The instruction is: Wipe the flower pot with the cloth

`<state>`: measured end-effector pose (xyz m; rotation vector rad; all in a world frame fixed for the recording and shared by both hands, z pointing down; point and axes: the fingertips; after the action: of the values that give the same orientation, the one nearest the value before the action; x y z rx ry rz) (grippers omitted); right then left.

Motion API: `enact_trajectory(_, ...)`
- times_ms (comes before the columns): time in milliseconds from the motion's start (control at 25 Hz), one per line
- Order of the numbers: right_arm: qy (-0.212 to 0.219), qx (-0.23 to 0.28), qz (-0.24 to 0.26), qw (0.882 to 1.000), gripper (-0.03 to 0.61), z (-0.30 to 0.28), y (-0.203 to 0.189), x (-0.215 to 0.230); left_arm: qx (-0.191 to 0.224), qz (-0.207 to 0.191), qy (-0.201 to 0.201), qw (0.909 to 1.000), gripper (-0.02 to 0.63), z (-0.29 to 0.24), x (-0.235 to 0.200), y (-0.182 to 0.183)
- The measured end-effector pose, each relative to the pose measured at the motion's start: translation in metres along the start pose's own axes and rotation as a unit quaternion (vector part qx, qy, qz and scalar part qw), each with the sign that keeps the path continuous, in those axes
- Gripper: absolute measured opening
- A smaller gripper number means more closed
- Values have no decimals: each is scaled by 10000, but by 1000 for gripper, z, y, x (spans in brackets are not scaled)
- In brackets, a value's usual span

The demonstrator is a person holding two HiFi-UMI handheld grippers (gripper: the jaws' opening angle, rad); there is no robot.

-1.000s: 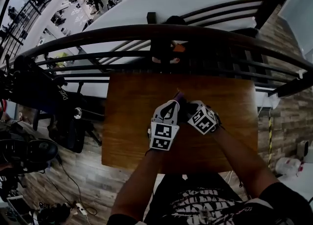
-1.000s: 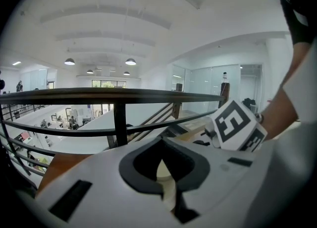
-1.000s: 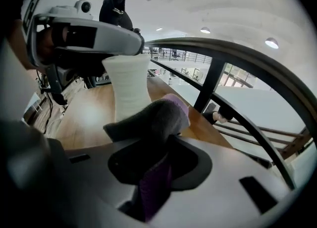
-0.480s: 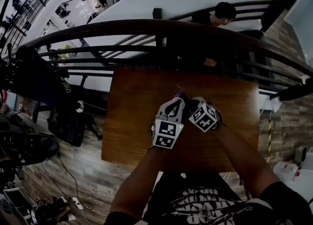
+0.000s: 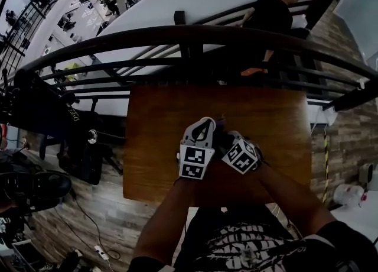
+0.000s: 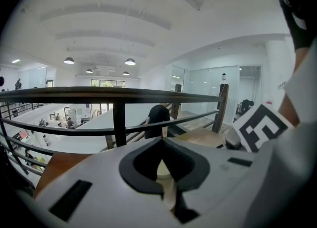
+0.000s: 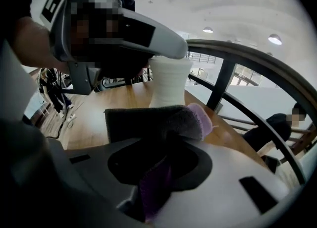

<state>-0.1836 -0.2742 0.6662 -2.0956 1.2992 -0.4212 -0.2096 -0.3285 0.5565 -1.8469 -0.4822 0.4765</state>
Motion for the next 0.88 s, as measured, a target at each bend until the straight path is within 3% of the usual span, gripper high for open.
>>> enact_trajectory(160,219,138,-173,9995,84,2,7,-27,4,-6,-24,10000,-2,1,3,-1)
enact_trajectory(520,608,189,-48,9980,84,-14,19,-61,-24,128,-35,9999,-2,0,4,-2)
enact_trajectory(880,568,44,197,9982,84,-13,9,-45,-53,83,-112,9999,-2,0,2,-2)
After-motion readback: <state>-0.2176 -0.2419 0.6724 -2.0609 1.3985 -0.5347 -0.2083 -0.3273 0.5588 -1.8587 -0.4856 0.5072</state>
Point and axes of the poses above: the fingertips, and each gripper's own axes: z backward along the fingers, x to its right, y out of its top, and after that the axes turned 4 degrees about x, right-handed
